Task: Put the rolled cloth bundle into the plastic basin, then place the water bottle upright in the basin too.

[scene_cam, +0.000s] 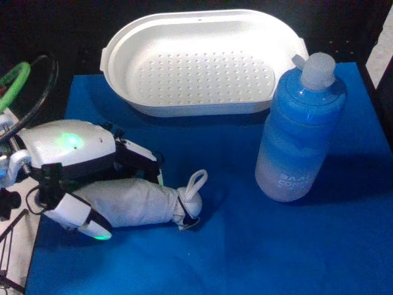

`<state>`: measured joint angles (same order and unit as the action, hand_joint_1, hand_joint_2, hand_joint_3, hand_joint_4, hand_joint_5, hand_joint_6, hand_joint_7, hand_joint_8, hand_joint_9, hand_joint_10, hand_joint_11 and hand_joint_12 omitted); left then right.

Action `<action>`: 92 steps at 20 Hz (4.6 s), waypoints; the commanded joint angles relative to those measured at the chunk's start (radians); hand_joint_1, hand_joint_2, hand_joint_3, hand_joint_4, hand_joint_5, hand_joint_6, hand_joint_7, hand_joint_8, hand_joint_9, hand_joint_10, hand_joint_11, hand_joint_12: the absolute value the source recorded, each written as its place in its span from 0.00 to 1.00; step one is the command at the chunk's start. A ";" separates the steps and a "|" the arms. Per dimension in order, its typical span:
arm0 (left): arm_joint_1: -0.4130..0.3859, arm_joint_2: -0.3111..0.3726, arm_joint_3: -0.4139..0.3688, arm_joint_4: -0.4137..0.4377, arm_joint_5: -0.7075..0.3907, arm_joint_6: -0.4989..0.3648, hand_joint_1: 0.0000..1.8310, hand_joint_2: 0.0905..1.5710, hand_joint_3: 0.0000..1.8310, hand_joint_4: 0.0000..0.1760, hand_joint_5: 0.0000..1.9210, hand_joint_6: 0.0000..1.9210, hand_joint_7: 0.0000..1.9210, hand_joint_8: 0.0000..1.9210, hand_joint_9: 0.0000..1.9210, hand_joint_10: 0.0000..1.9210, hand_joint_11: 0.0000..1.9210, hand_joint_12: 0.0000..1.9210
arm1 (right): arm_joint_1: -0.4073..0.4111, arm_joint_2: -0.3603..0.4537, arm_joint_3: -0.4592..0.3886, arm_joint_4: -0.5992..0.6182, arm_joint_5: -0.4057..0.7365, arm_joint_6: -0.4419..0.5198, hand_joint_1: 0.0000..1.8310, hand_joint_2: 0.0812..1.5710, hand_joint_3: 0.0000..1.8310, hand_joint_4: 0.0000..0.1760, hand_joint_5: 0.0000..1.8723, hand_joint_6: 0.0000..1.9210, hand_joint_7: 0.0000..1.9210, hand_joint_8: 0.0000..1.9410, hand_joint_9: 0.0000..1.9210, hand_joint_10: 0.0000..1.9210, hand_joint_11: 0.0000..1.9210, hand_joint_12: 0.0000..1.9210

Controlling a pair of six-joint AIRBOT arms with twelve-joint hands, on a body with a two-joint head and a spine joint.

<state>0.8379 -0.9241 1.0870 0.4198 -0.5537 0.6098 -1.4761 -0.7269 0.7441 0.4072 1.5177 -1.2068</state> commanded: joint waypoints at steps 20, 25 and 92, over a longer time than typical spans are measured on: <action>-0.458 -0.081 0.167 -0.169 -0.116 0.278 0.98 0.72 0.00 0.00 0.48 1.00 0.60 1.00 0.75 1.00 0.81 1.00 | 0.000 -0.016 0.028 0.002 0.109 0.009 0.23 0.84 0.00 0.59 0.31 0.00 0.19 0.00 0.17 0.00 0.00 0.45; -0.483 -0.263 0.363 -0.295 -0.032 0.303 0.97 0.66 0.00 0.00 0.56 1.00 0.66 1.00 0.78 1.00 0.84 1.00 | 0.000 -0.023 0.040 0.002 0.109 0.016 0.21 0.85 0.00 0.59 0.30 0.00 0.20 0.00 0.18 0.00 0.00 0.45; 0.399 0.145 -0.135 -0.697 -0.767 0.112 0.32 0.52 0.00 1.00 0.04 0.00 0.03 0.00 0.01 0.00 0.04 0.02 | 0.445 -0.079 0.212 -0.320 -0.224 0.209 0.37 0.58 0.00 1.00 0.09 0.00 0.09 0.00 0.06 0.00 0.00 0.10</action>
<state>1.2385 -0.7803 0.9524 -0.2661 -1.1915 0.7319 -1.0477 -0.8021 0.9543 0.0925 1.2064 -1.0096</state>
